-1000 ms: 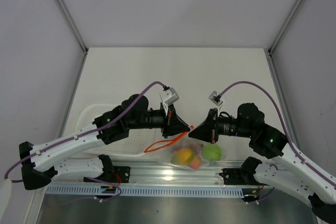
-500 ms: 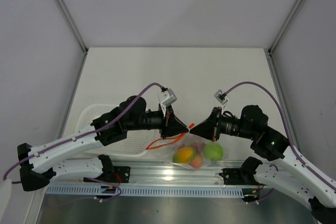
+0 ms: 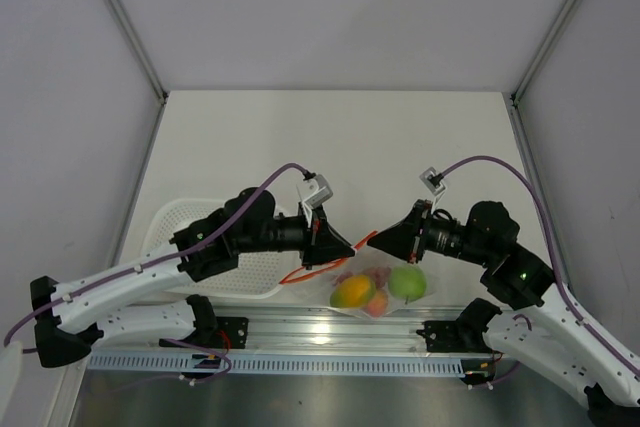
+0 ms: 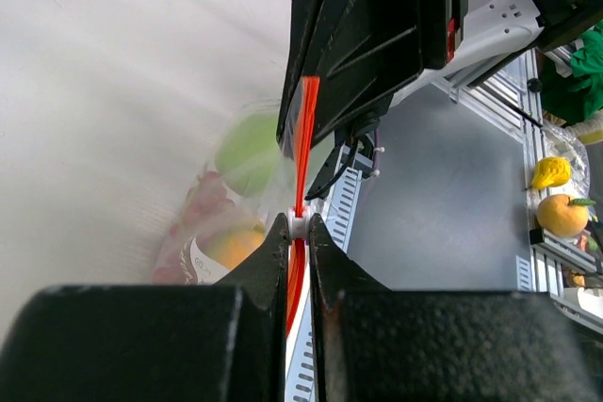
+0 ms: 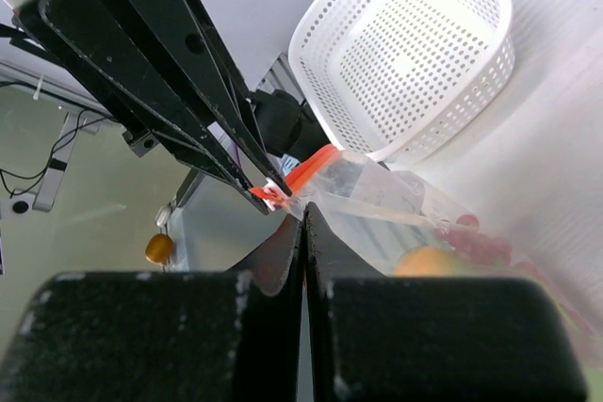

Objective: Place the food in the zip-top bag and seal the zipper
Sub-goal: Zip the zipper food storage bag at the center of the board.

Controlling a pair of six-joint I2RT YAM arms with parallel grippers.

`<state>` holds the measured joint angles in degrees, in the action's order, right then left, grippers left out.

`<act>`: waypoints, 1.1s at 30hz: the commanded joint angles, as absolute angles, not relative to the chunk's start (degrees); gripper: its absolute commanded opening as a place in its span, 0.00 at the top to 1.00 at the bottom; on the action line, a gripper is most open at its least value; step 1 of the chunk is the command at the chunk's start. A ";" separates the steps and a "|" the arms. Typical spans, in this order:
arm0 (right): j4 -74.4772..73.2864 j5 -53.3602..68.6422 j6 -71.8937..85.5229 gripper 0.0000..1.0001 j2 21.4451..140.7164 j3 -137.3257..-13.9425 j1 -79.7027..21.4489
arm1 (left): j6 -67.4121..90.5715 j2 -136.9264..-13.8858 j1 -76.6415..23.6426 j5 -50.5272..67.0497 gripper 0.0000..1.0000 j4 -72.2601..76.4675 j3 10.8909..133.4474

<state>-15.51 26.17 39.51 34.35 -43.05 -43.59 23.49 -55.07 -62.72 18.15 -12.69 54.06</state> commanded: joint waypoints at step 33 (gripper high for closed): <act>-22.66 25.75 39.38 1.00 33.57 -44.38 -27.69 | 22.76 -49.04 -63.02 16.26 1.00 -18.37 49.31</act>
<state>-21.39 28.01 40.45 33.91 -43.05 -29.30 23.44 -50.54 -62.72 15.29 -17.30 49.71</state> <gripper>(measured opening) 0.002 0.077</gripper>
